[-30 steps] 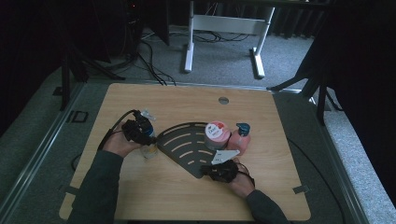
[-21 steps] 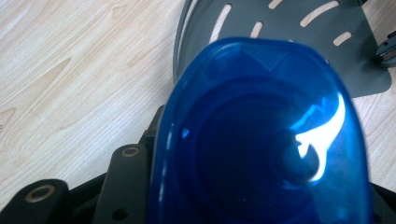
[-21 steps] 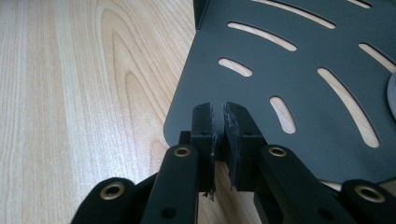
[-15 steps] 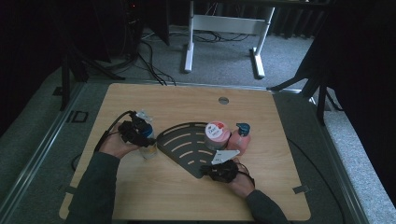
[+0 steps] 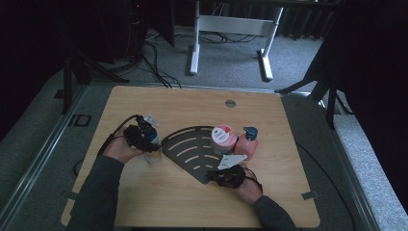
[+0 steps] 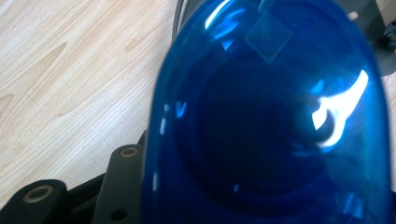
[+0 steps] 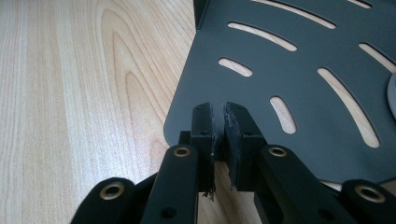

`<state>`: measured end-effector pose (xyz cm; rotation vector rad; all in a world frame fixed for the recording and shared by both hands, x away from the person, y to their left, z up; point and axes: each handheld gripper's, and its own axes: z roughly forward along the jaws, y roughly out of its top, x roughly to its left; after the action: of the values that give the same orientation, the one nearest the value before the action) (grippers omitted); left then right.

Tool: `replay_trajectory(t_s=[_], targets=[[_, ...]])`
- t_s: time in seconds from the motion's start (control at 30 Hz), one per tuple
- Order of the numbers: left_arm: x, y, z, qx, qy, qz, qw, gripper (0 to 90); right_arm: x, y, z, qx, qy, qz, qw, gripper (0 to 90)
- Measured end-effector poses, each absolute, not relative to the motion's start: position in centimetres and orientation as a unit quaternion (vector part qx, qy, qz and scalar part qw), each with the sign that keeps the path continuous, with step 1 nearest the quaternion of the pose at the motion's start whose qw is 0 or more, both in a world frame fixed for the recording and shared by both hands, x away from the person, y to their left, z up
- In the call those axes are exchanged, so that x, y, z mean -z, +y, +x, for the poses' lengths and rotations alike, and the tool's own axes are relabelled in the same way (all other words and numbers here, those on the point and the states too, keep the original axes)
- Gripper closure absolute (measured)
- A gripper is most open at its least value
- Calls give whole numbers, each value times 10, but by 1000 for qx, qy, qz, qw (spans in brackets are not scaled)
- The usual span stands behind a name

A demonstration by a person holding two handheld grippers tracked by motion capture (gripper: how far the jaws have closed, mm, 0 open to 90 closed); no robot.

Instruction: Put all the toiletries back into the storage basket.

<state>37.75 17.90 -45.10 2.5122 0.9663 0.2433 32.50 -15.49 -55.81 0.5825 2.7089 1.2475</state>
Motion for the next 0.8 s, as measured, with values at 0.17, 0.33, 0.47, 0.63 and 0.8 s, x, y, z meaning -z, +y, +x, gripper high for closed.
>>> replay_trajectory(t_s=[0.17,0.33,0.47,0.63,0.8], targets=[[450,178,377,-88,353,907,215,545,558,-155,325,-410,890,191,51,823],[450,179,376,-89,358,904,216,549,558,-155,325,-410,890,192,51,823],[450,179,374,-90,359,903,216,551,558,-155,325,-410,890,192,51,823],[451,177,368,-90,355,904,222,552,558,-155,325,-410,890,191,51,823],[451,175,364,-86,352,904,227,553,558,-155,325,-410,890,191,51,823]])
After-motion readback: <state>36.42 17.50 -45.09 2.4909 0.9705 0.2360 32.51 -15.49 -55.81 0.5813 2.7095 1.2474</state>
